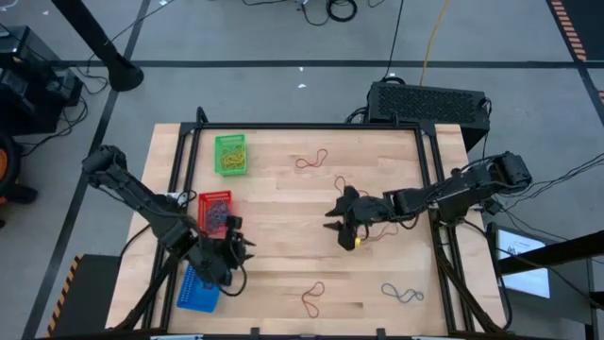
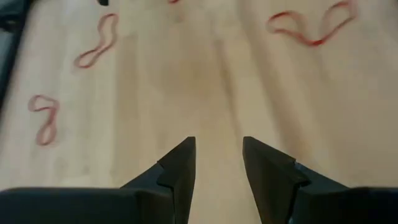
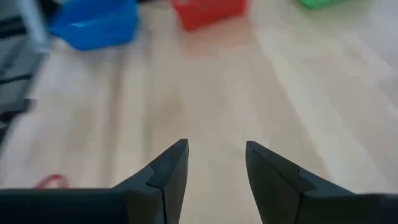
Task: Sort rubber bands into baskets
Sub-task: Put the red rubber band into the blue bin
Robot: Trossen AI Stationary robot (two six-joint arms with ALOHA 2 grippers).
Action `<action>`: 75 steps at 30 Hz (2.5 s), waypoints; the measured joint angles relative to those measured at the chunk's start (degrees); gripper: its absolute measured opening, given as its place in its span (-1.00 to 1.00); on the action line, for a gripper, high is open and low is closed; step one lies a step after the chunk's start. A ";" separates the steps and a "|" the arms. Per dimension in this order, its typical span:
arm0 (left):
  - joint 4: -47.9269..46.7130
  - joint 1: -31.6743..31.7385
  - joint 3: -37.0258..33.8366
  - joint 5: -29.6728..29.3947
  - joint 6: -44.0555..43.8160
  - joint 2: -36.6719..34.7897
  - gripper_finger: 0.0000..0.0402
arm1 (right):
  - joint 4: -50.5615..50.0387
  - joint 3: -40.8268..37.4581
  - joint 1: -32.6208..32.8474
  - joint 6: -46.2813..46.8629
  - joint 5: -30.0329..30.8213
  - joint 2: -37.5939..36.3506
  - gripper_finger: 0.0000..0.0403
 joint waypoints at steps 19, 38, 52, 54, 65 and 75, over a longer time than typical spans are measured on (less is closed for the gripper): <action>71.97 14.29 -38.08 9.56 18.70 -19.26 -0.30 | -16.86 0.00 -24.35 -0.90 -0.01 4.81 -0.24; 72.08 14.96 -38.47 12.68 16.74 -19.22 -0.30 | -14.28 0.22 -19.43 3.19 6.25 15.63 -0.86; 76.06 14.99 -38.44 13.99 15.21 -17.35 -0.30 | -10.48 -0.11 -10.75 2.03 5.79 -3.71 -1.00; 79.05 15.02 -38.43 14.14 15.22 -15.28 -0.30 | -7.44 -0.11 -8.79 1.47 5.85 -4.74 -1.00; 100.67 17.56 -35.69 13.17 14.06 1.77 -0.30 | 7.32 -0.04 -0.33 -0.19 5.55 -5.85 -1.00; 100.53 17.98 -21.55 16.37 15.16 18.53 -0.10 | 14.30 -0.01 5.48 -0.06 5.78 -5.85 -1.00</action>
